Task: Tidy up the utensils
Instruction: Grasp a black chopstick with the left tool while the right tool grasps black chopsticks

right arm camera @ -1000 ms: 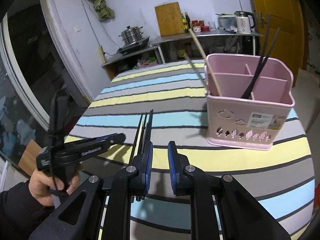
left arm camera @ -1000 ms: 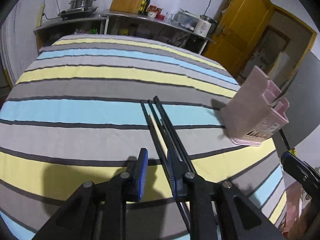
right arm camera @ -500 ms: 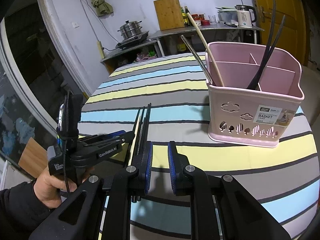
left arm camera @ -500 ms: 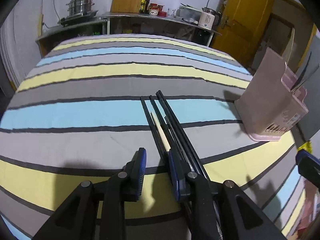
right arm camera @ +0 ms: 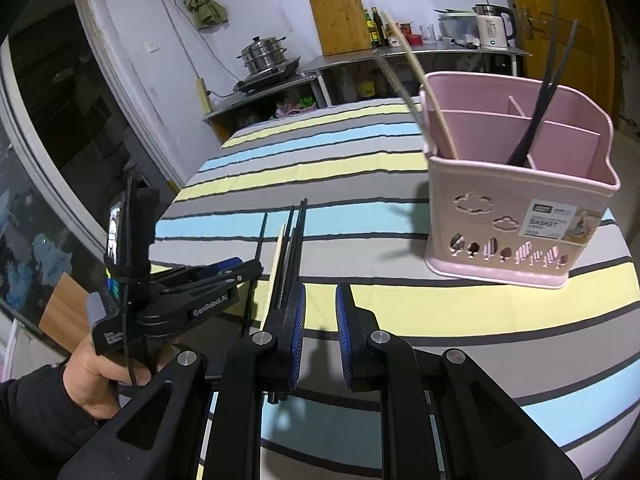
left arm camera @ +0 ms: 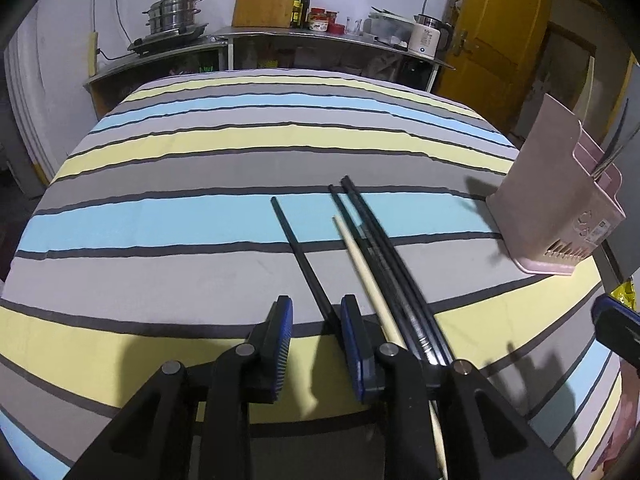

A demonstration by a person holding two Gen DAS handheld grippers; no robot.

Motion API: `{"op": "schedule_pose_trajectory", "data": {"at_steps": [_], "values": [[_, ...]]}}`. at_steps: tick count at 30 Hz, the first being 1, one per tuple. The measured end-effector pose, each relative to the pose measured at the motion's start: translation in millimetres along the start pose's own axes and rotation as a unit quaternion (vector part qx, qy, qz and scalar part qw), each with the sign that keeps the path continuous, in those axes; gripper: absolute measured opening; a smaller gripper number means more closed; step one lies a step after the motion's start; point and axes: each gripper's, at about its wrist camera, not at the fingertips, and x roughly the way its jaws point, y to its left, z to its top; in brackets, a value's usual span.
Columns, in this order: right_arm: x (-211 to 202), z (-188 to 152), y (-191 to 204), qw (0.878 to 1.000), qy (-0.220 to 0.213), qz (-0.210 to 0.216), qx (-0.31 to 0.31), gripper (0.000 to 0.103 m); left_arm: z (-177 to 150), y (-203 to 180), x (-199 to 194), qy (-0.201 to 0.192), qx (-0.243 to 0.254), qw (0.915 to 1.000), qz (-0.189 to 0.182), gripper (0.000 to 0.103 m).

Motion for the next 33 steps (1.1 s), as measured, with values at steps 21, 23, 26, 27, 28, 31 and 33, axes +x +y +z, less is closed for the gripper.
{"op": "schedule_pose_trajectory", "data": {"at_steps": [21, 23, 26, 27, 28, 31, 33], "values": [[125.9, 25.7, 23.3, 0.996, 0.081, -0.016, -0.034, 0.016, 5.5, 42.2, -2.9, 0.013, -0.026, 0.9994, -0.016, 0.022], [127.1, 27.3, 23.2, 0.996, 0.077, -0.017, -0.034, 0.016, 7.2, 41.2, -1.4, 0.013, -0.025, 0.9995, -0.016, 0.022], [127.6, 28.2, 22.1, 0.996, 0.077, -0.021, -0.039, 0.016, 9.3, 38.1, 1.0, 0.01, -0.021, 0.9996, -0.014, 0.022], [127.8, 28.9, 22.0, 0.996, 0.078, -0.021, -0.039, 0.016, 9.8, 37.2, 1.5, 0.01, -0.02, 0.9996, -0.015, 0.022], [127.0, 28.5, 20.6, 0.996, 0.079, -0.023, -0.04, 0.016, 10.4, 36.2, 2.1, 0.01, -0.019, 0.9997, -0.015, 0.022], [124.8, 29.2, 18.0, 0.996, 0.08, -0.031, -0.039, 0.016, 11.1, 34.5, 3.2, 0.009, -0.018, 0.9997, -0.017, 0.022], [124.2, 29.8, 18.2, 0.995, 0.08, -0.039, -0.04, 0.016, 10.7, 35.2, 3.1, 0.008, -0.018, 0.9996, -0.019, 0.022]]}}
